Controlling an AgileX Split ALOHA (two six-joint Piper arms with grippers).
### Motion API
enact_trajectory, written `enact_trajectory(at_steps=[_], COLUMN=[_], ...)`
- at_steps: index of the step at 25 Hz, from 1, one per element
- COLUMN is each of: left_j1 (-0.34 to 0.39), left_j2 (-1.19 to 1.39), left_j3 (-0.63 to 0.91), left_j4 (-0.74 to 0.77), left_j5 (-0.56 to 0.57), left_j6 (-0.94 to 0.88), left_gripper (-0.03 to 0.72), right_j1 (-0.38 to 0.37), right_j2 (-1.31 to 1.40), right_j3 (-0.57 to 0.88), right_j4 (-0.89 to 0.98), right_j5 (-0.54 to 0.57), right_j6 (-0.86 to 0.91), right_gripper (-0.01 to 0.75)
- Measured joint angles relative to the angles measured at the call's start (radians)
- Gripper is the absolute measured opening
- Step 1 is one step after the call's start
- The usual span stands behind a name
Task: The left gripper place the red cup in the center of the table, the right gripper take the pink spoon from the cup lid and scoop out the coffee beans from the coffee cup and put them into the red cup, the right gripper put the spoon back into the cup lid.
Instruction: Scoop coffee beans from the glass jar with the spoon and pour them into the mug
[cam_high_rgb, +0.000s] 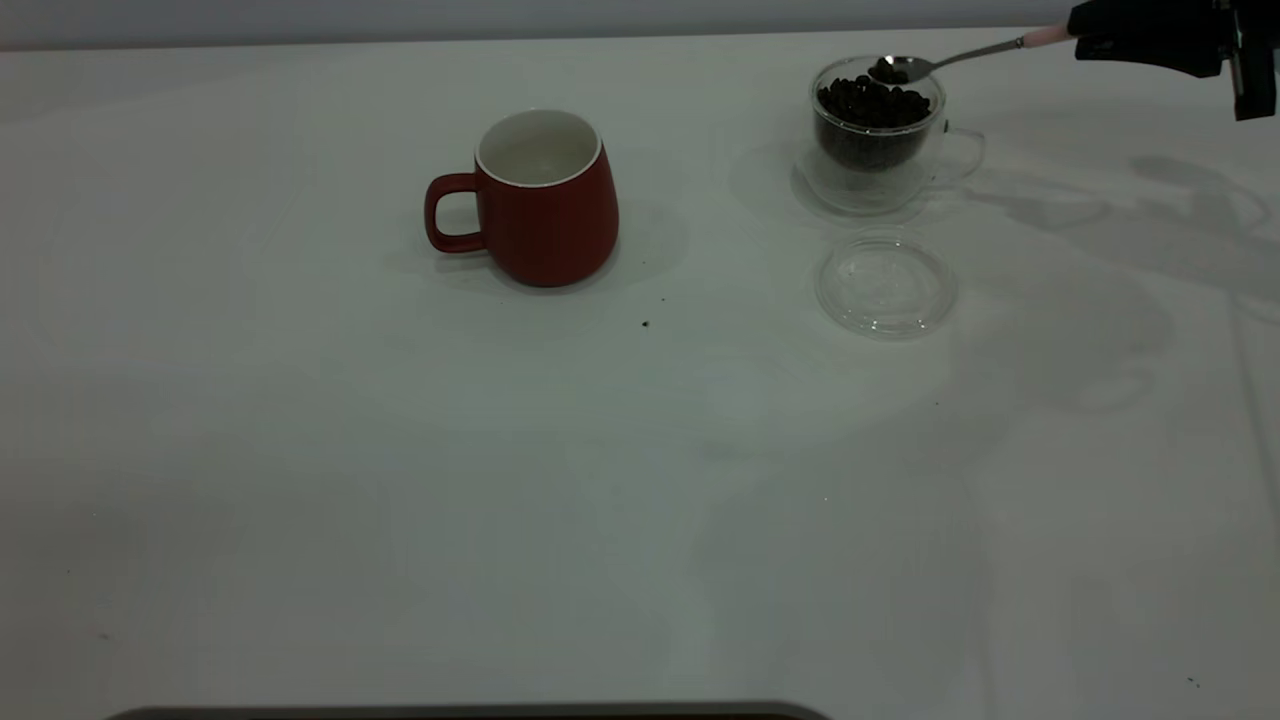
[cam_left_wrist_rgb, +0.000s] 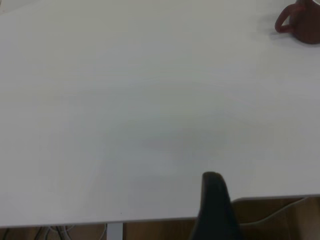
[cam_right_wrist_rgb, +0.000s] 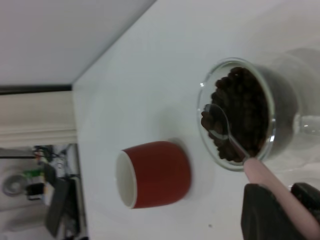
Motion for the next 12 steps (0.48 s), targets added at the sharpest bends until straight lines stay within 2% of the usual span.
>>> enact_trajectory(at_steps=[7, 12], left_j1=[0.0, 0.0], left_j2=[0.0, 0.0], left_j3=[0.0, 0.0], left_j4=[0.0, 0.0], left_j5=[0.0, 0.0], left_j6=[0.0, 0.0], left_gripper=[0.586, 0.586], right_j1=[0.0, 0.0], right_j2=[0.066, 0.104], right_j3=[0.0, -0.001], right_j4=[0.087, 0.158], right_j5=[0.09, 0.107], right_j6=[0.044, 0.047], right_gripper=[0.11, 0.11])
